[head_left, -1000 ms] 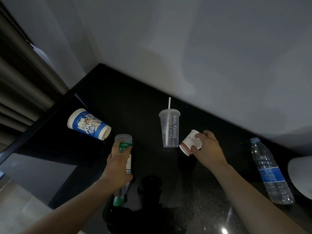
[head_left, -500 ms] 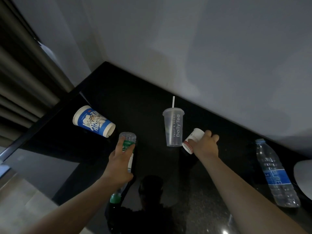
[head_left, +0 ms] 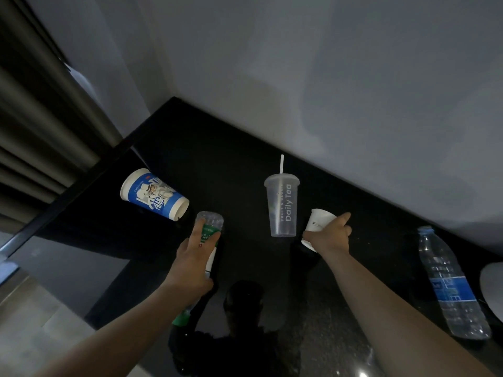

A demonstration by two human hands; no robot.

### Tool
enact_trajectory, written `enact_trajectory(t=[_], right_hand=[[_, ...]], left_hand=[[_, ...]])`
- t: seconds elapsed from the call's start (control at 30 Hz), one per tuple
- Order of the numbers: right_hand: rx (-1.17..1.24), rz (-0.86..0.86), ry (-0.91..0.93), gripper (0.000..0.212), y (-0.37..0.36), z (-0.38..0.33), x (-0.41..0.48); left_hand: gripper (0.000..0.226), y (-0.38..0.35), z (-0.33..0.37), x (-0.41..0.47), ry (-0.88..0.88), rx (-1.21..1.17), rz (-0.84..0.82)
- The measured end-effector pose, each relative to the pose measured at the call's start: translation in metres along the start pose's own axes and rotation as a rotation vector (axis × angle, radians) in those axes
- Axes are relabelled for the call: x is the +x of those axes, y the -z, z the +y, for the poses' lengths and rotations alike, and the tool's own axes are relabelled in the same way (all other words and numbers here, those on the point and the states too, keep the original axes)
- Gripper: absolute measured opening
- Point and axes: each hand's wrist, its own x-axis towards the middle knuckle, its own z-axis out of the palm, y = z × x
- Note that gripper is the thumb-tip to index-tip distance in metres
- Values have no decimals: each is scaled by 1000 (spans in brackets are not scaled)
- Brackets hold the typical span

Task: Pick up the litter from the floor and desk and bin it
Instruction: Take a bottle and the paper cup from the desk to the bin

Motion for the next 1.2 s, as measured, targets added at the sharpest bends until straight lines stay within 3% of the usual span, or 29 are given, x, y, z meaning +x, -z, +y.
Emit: enact_trajectory(t=[0.33,0.53,0.67,0.87,1.2], right_hand=[[121,-14,-73,116,5,11,2],[285,77,196,118,9,-24,-3],[348,62,343,92,6,-47,-13],[378,71,262,81,4,-40,-22],[315,57,199,87,-1,-35,-23]], left_hand=[[109,9,2,-3,21,-12,-36],[110,6,-3,-1,-2,-18,-20],[110,5,-4,-1,-13,-18,-4],[110,6,-7,-2,-26,-40,2],[109,8,-5,-3,-19,-42,-11]])
